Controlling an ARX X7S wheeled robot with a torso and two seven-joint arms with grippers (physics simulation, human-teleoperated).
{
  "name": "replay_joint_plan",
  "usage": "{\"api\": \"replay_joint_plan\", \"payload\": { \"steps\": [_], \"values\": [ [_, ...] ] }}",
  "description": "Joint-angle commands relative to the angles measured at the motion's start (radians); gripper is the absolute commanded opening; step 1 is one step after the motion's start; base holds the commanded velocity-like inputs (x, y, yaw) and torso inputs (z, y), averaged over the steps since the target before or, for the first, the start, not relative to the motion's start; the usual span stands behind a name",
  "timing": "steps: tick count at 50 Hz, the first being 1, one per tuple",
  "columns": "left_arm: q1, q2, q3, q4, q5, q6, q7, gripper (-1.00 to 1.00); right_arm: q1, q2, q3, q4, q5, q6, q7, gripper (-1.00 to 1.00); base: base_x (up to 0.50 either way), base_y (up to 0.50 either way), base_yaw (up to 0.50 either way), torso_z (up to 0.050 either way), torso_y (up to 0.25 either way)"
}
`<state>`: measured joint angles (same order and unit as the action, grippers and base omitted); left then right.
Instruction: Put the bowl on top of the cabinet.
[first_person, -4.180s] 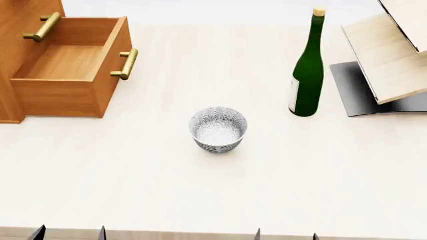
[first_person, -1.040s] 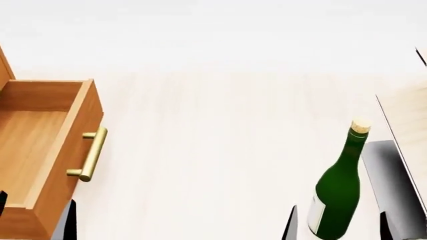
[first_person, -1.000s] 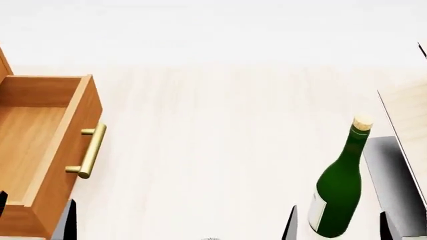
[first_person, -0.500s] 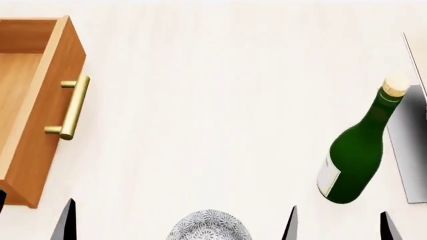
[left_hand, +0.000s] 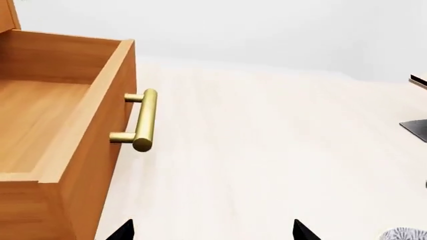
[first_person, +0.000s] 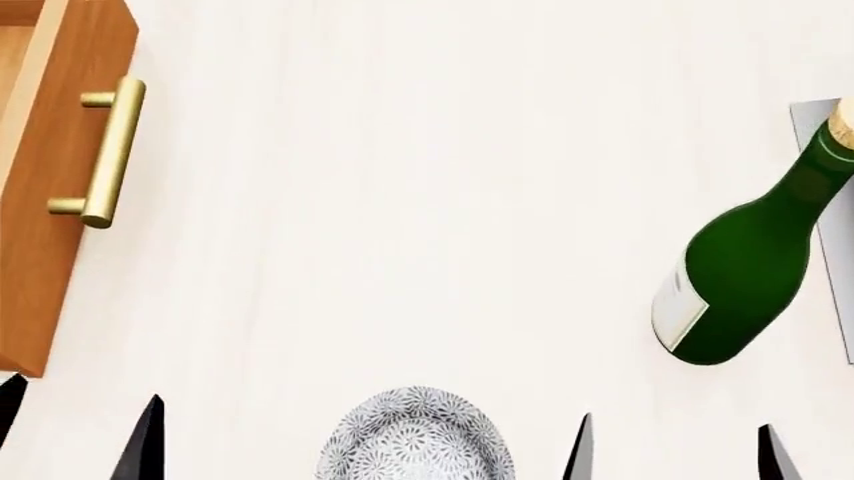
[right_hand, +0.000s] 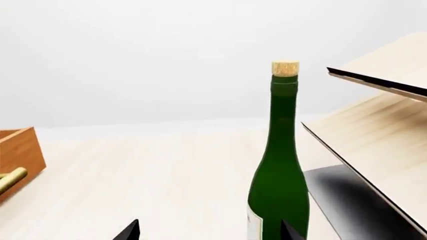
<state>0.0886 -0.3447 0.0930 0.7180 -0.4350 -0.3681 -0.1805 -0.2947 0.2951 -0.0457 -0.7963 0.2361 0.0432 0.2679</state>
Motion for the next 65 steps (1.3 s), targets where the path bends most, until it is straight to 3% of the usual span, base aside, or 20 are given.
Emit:
{"api": "replay_joint_plan", "payload": {
  "steps": [1, 7, 14, 20, 28, 33, 40, 53, 65],
  "values": [
    [-0.181, -0.077, -0.041, 0.112, -0.207, -0.302, 0.008, 1.0, -0.003, -0.013, 0.018, 0.001, -0.023, -0.012, -0.022, 1.0, 0.0, 0.0, 0.0, 0.0, 0.0],
    [-0.434, -0.137, -0.009, 0.135, -0.305, -0.516, -0.029, 1.0, 0.0, -0.01, 0.014, 0.003, -0.024, -0.009, -0.019, 1.0, 0.0, 0.0, 0.0, 0.0, 0.0],
    [-0.662, -0.222, 0.206, 0.171, -0.207, -0.629, 0.029, 1.0, 0.001, -0.007, 0.005, 0.008, -0.032, -0.009, -0.016, 1.0, 0.0, 0.0, 0.0, 0.0, 0.0],
    [-0.843, -0.203, 0.27, 0.153, -0.292, -0.783, 0.078, 1.0, 0.002, -0.004, 0.004, 0.006, -0.033, -0.006, -0.012, 1.0, 0.0, 0.0, 0.0, 0.0, 0.0],
    [-1.05, -0.209, 0.523, 0.137, -0.286, -0.942, 0.181, 1.0, 0.005, 0.0, -0.001, 0.011, -0.037, -0.007, -0.009, 1.0, 0.0, 0.0, 0.0, 0.0, 0.0],
    [-1.137, -0.208, 0.687, 0.118, -0.248, -0.958, 0.231, 1.0, 0.005, 0.002, -0.004, 0.014, -0.039, -0.011, -0.008, 1.0, 0.0, 0.0, 0.0, 0.0, 0.0],
    [-1.202, -0.218, 0.905, 0.082, -0.17, -0.939, 0.273, 1.0, 0.005, 0.005, -0.009, 0.023, -0.044, -0.018, -0.008, 1.0, 0.0, 0.0, 0.0, 0.0, 0.0],
    [-1.182, -0.217, 0.981, 0.029, -0.119, -0.857, 0.273, 1.0, 0.008, 0.013, -0.024, 0.022, -0.052, -0.013, -0.006, 1.0, 0.0, 0.0, 0.0, 0.0, 0.0],
    [-1.155, -0.208, 0.941, -0.006, -0.112, -0.827, 0.238, 1.0, 0.005, 0.019, -0.03, 0.02, -0.053, -0.014, -0.002, 1.0, 0.0, 0.0, 0.0, 0.0, 0.0]
  ]
}}
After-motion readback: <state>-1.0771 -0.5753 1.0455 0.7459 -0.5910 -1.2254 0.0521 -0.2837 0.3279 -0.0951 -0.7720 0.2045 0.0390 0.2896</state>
